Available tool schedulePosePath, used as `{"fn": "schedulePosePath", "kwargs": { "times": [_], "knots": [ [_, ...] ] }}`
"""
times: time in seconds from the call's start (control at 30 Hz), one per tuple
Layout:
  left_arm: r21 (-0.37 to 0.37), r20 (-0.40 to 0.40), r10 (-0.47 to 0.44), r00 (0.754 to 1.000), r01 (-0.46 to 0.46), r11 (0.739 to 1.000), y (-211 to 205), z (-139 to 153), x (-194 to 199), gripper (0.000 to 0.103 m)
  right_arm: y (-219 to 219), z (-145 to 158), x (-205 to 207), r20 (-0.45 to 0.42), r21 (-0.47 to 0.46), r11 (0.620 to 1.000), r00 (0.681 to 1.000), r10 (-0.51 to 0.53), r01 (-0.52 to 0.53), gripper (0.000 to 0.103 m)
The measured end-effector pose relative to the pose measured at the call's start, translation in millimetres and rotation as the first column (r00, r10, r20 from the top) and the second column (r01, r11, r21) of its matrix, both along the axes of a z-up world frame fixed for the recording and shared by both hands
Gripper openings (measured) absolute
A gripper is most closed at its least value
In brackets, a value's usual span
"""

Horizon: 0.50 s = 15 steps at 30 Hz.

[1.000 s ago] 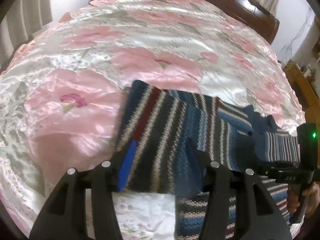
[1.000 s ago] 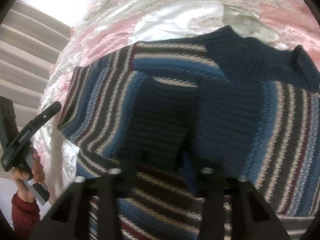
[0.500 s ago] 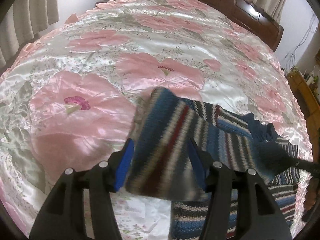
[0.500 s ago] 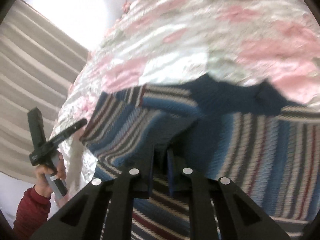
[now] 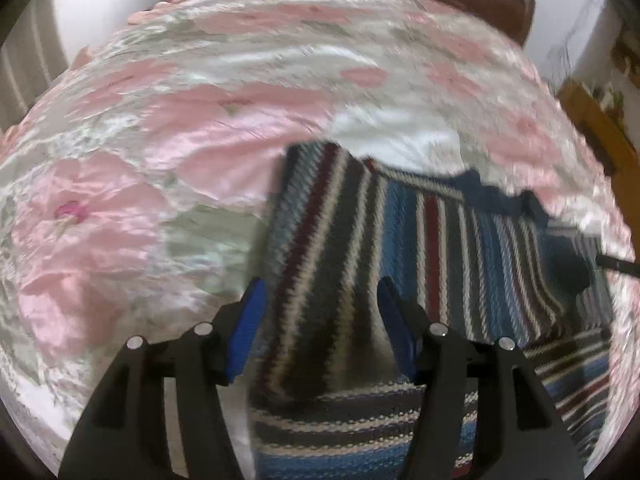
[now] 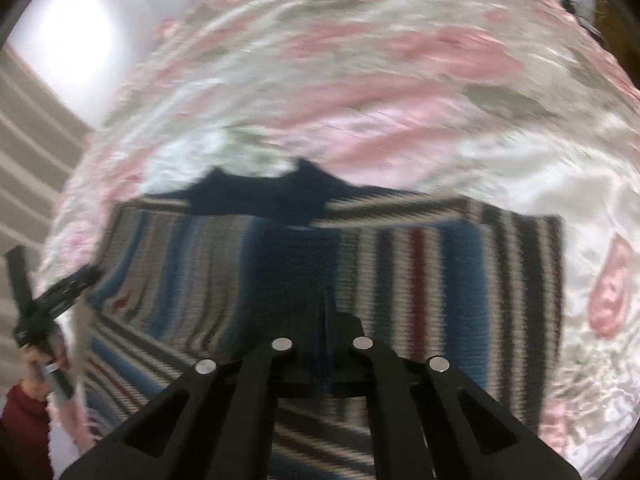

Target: Fold small clothes

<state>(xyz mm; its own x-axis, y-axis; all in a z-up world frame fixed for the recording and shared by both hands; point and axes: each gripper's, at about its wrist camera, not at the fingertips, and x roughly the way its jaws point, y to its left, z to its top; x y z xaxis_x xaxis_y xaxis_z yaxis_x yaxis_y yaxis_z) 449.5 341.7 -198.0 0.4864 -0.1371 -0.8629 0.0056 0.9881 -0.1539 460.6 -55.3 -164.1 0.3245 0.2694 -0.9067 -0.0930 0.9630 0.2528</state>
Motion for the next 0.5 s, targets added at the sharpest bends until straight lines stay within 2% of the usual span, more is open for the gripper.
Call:
{"fn": "schedulePosePath", "kwargs": {
  "times": [0.07, 0.13, 0.17, 0.2, 0.27, 0.33, 0.43, 0.47, 0.5],
  "knots": [
    [0.046, -0.02, -0.022, 1.0, 0.022, 0.999, -10, -9, 0, 0.059, -8, -13, 0, -0.022, -0.002, 1.0, 1.0, -0.01, 0.01, 0.006],
    [0.079, -0.024, -0.036, 0.999, 0.038, 0.996, -16, -13, 0, 0.059, -16, -19, -2, -0.051, 0.062, 0.998, 0.998, -0.026, 0.029, 0.013],
    [0.08, -0.017, -0.038, 0.999, 0.04, 0.996, -17, -11, -1, 0.059, -18, -22, -3, -0.064, 0.087, 0.996, 0.998, -0.027, 0.032, 0.022],
    [0.069, -0.006, -0.037, 0.999, 0.037, 0.997, -17, -8, -3, 0.059, -16, -23, -4, -0.07, 0.092, 0.995, 0.997, -0.021, 0.028, 0.038],
    [0.036, 0.007, -0.03, 1.0, 0.03, 0.999, -16, -1, -4, 0.061, -10, -25, -5, -0.076, 0.082, 0.996, 0.997, -0.01, 0.016, 0.047],
    [0.017, 0.023, -0.032, 0.999, 0.032, 0.999, -19, 4, -6, 0.062, 1, -30, -5, -0.1, 0.076, 0.997, 0.995, 0.002, 0.005, 0.048],
    [0.039, 0.03, -0.056, 0.998, 0.055, 0.998, -29, 5, -6, 0.063, 13, -42, -4, -0.137, 0.092, 0.996, 0.99, 0.015, -0.002, 0.048],
    [0.045, 0.031, -0.065, 0.997, 0.064, 0.997, -32, 3, -6, 0.065, 17, -48, -4, -0.155, 0.1, 0.995, 0.988, 0.022, -0.007, 0.045],
    [0.046, 0.029, -0.067, 0.997, 0.066, 0.997, -33, 2, -6, 0.065, 21, -50, -4, -0.158, 0.099, 0.995, 0.987, 0.024, -0.008, 0.035]
  ]
}}
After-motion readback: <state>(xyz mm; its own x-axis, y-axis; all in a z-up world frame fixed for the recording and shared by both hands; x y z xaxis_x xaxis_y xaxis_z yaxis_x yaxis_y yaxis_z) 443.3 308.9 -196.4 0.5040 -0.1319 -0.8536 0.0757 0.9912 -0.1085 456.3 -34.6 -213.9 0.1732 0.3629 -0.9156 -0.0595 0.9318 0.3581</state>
